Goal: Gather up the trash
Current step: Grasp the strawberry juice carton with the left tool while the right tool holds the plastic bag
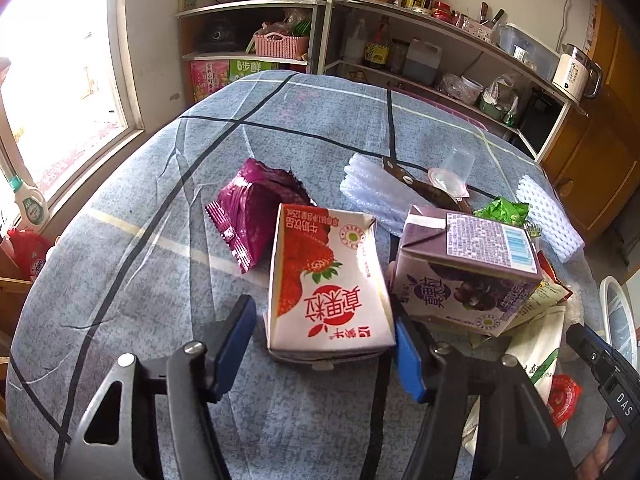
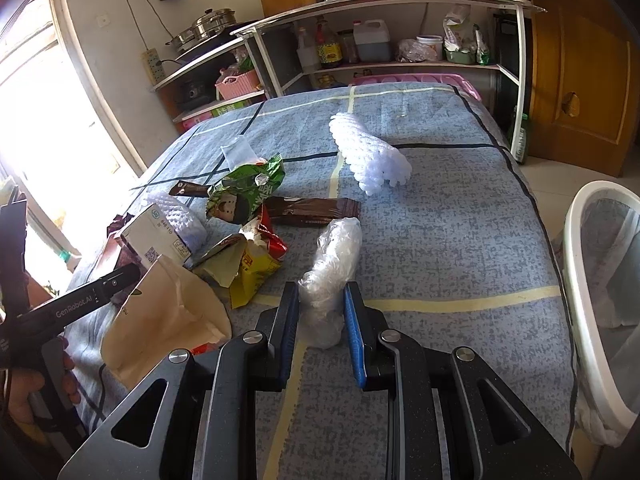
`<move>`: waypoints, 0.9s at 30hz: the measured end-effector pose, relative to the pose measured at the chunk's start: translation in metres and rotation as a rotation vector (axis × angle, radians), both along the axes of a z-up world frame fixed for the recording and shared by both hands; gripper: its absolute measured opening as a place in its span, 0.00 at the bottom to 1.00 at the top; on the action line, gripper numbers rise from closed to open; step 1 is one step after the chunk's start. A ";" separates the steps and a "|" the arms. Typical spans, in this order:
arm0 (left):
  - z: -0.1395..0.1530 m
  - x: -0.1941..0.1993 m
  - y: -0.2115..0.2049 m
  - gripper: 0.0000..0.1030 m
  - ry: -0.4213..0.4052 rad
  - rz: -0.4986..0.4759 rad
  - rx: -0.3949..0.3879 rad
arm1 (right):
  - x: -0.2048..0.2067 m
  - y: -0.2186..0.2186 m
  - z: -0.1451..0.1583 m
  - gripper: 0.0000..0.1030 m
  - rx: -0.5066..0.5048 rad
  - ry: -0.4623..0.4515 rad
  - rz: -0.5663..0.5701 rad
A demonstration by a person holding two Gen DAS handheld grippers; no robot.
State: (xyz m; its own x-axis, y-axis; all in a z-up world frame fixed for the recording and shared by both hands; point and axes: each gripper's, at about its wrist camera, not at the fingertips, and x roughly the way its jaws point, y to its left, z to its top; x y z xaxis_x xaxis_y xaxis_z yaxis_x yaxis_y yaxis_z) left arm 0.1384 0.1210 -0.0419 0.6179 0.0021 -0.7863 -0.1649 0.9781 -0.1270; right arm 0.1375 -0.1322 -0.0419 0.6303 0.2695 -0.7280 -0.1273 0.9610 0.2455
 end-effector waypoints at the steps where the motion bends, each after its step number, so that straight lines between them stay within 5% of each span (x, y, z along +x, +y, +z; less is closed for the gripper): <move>1: 0.000 -0.001 0.000 0.61 -0.001 -0.003 -0.006 | 0.000 0.000 0.000 0.23 0.002 -0.001 0.000; 14: -0.002 -0.004 0.002 0.55 -0.016 0.002 -0.007 | -0.003 -0.004 -0.001 0.23 0.016 -0.003 -0.002; 27: 0.027 -0.037 -0.008 0.55 -0.103 -0.029 0.006 | -0.013 -0.014 0.007 0.23 0.045 -0.022 0.008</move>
State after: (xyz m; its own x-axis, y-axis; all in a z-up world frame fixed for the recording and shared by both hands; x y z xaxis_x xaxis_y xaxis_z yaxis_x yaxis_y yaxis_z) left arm 0.1018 0.1131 -0.0152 0.6950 -0.0124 -0.7189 -0.1233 0.9830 -0.1362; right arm 0.1246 -0.1466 -0.0345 0.6439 0.3067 -0.7010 -0.1408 0.9480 0.2854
